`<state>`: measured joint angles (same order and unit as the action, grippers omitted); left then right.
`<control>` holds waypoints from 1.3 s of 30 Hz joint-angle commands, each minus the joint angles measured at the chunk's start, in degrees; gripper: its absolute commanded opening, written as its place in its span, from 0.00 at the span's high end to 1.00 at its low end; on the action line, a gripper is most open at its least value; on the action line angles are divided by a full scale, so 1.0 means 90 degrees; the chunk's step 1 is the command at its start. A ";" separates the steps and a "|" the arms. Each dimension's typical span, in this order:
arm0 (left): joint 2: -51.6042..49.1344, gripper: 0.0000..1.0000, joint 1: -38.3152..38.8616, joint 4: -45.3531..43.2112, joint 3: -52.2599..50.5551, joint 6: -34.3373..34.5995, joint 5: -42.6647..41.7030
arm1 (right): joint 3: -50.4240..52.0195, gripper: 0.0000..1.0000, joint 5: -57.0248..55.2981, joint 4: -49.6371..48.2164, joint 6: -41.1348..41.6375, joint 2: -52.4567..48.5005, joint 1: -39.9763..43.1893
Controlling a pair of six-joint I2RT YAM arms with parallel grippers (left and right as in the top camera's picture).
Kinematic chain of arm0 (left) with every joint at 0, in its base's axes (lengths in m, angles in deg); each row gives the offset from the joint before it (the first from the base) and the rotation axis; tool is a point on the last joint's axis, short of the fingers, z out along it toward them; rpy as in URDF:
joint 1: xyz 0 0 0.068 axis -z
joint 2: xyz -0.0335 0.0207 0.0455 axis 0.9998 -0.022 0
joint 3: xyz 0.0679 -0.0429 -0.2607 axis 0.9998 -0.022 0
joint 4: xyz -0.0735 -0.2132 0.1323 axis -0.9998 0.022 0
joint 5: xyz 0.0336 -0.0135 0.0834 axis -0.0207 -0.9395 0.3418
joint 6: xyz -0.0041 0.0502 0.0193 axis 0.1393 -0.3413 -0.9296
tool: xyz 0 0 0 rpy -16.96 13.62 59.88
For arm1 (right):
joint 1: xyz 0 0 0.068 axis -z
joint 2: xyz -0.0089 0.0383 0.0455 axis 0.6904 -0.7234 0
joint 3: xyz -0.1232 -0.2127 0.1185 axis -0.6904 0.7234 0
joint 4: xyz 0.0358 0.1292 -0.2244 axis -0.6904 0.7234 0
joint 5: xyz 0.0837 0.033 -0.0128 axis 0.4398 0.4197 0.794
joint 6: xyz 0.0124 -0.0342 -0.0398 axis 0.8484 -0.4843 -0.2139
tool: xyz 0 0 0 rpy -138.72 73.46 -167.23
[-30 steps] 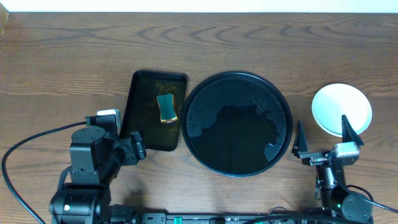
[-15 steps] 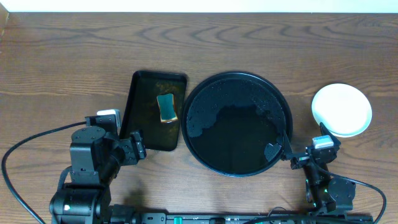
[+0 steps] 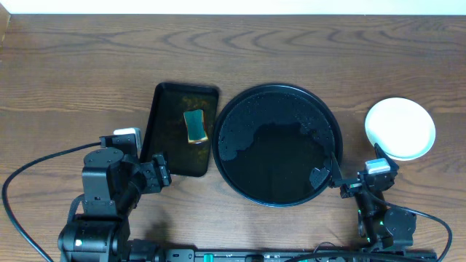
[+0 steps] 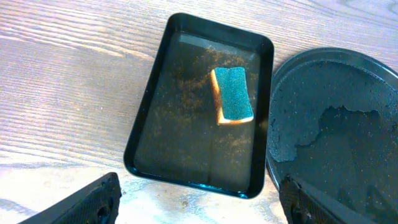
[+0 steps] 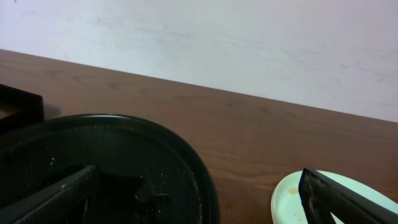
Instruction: Clean dirty plates on tray and stack at the side
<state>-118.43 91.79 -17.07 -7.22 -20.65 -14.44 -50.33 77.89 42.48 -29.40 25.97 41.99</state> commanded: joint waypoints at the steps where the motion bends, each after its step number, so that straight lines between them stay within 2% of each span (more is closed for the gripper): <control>1: -0.0002 0.18 -0.0010 -0.0007 -0.0019 0.0036 0.0056 | 0.0007 0.01 -0.0034 0.0034 -0.0063 0.0034 -0.0056; 19: 0.0005 0.18 -0.0010 -0.0002 -0.0022 0.0036 0.0056 | 0.0007 0.01 -0.0034 0.0034 -0.0063 0.0034 -0.0056; 27: 0.0729 0.18 -0.0017 0.0083 -0.0277 0.0032 0.0250 | 0.0007 0.01 -0.0034 0.0034 -0.0063 0.0034 -0.0056; 33: 0.1698 0.18 -0.0073 -0.0500 -0.1384 0.0036 0.0287 | 0.0007 0.01 -0.0034 0.0034 -0.0063 0.0034 -0.0056; 39: 0.2807 0.18 -0.0075 -0.2191 -0.2965 0.0039 0.0267 | 0.0007 0.01 -0.0034 0.0034 -0.0063 0.0034 -0.0056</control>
<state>-97.17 91.41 -32.68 -28.90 -20.65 -12.54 -50.33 77.71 42.53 -29.40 25.97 41.99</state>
